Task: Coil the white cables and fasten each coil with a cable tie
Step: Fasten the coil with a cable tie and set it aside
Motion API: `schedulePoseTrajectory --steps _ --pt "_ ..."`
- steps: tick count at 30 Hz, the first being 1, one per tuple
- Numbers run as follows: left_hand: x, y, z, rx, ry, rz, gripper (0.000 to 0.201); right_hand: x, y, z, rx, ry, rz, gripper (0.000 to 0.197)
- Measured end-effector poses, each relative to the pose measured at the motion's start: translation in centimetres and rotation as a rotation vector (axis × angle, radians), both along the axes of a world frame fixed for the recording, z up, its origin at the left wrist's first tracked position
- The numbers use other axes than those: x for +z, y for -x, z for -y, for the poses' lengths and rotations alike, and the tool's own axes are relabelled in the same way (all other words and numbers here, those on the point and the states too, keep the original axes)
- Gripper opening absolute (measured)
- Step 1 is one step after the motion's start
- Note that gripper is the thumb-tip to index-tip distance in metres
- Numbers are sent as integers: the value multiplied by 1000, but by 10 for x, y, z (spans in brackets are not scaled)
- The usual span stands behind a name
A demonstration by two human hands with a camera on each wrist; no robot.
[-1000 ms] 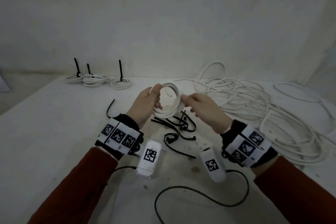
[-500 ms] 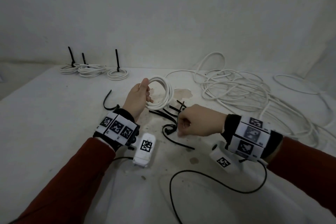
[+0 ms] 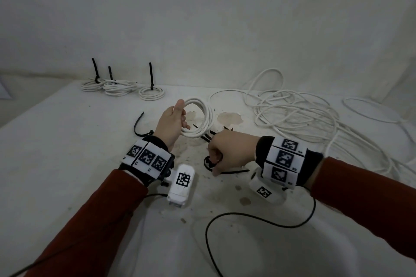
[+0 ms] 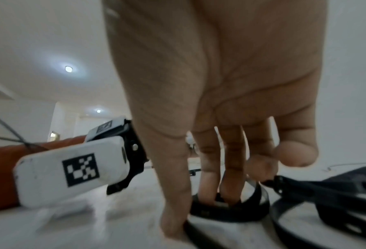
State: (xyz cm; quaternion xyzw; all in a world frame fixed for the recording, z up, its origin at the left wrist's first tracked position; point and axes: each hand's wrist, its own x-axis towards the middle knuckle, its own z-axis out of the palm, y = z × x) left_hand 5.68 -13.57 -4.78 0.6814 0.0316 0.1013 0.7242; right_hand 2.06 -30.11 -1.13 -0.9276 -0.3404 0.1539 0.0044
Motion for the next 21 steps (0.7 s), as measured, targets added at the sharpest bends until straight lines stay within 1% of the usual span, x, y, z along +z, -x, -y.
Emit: schedulePoseTrajectory --steps 2,4,6,9,13,15,18,21 --pt "0 0 1 0 -10 -4 38 -3 1 -1 12 1 30 23" --pt "0 0 1 3 -25 -8 38 -3 1 1 27 -20 38 19" --pt "-1 0 0 8 -32 -8 38 1 2 3 24 -44 2 16" --pt "-1 -1 0 9 -15 -2 38 9 2 9 2 -73 -43 17" --pt "-2 -1 0 15 -10 -6 38 18 0 18 -16 -165 -4 13" --pt "-2 -1 0 6 -19 -5 38 23 -1 24 -40 -218 -20 14" --pt "0 1 0 5 -31 -1 38 33 -3 34 -97 -325 -87 18" --pt "1 2 -1 4 -39 4 38 44 -5 46 -188 -558 -274 12"
